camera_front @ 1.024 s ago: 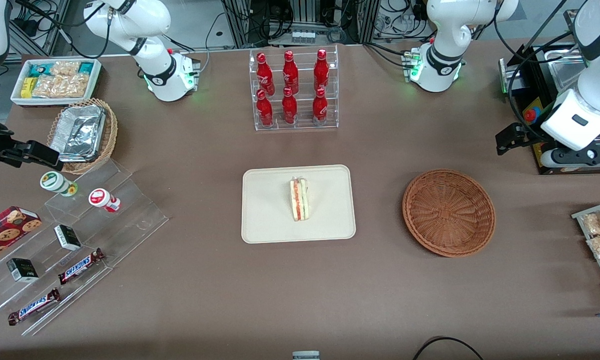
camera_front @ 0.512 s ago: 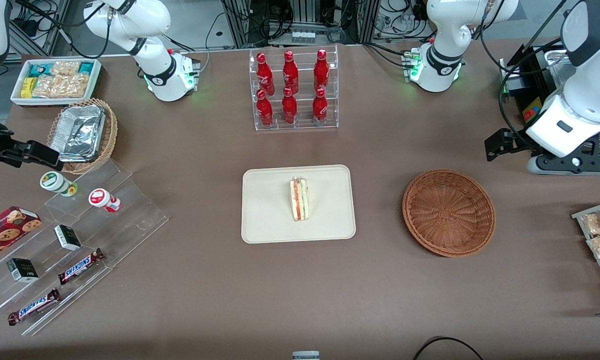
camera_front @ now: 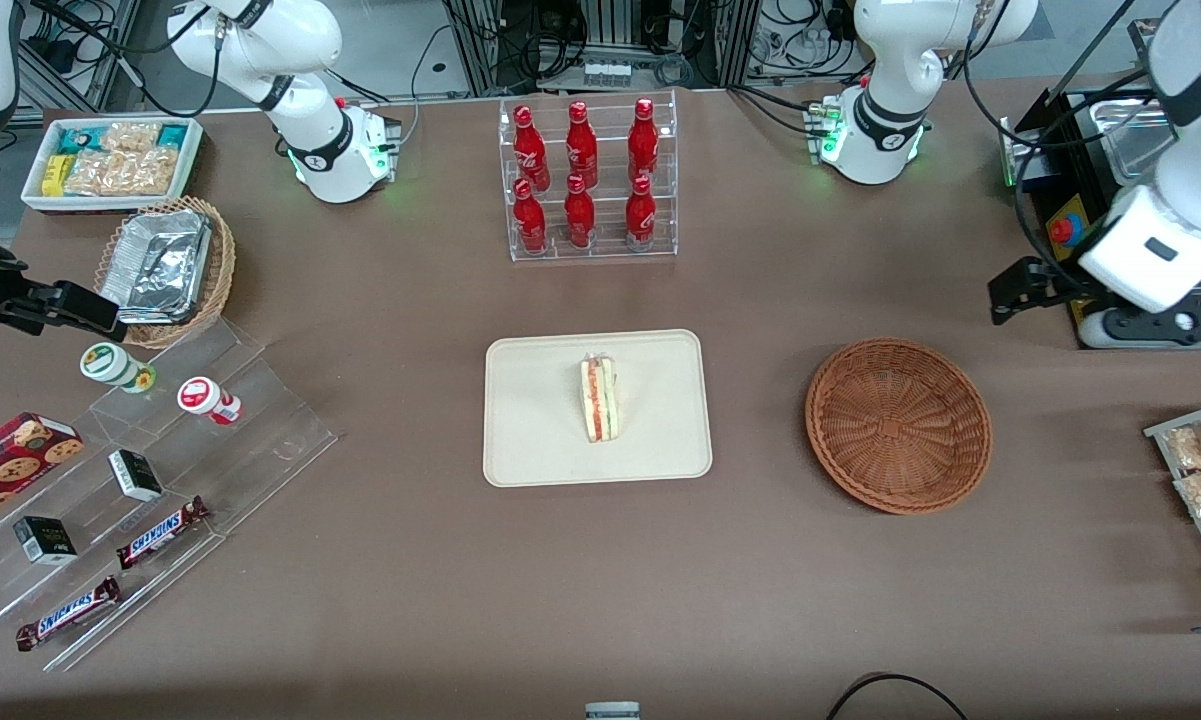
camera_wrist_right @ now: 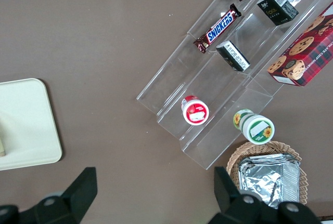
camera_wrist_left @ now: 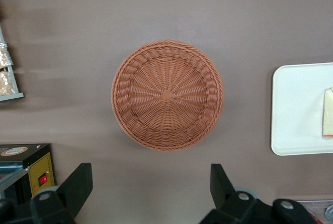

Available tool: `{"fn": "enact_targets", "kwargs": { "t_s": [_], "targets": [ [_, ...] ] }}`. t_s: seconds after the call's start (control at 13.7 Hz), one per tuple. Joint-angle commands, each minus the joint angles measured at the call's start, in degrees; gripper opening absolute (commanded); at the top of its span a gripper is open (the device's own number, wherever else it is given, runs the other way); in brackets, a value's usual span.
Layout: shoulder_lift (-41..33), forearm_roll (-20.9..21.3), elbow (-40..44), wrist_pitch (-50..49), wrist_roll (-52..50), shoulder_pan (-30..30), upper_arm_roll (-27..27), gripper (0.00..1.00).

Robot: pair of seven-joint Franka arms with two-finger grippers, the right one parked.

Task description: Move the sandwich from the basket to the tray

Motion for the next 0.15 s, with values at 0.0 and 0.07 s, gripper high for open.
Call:
{"fn": "enact_targets", "kwargs": {
  "t_s": [0.0, 0.07],
  "targets": [
    [-0.1, 0.3, 1.1, -1.7, 3.2, -0.3, 1.2, 1.00],
    [-0.1, 0.3, 1.2, -2.5, 3.5, -0.3, 1.2, 1.00]
  ]
}}
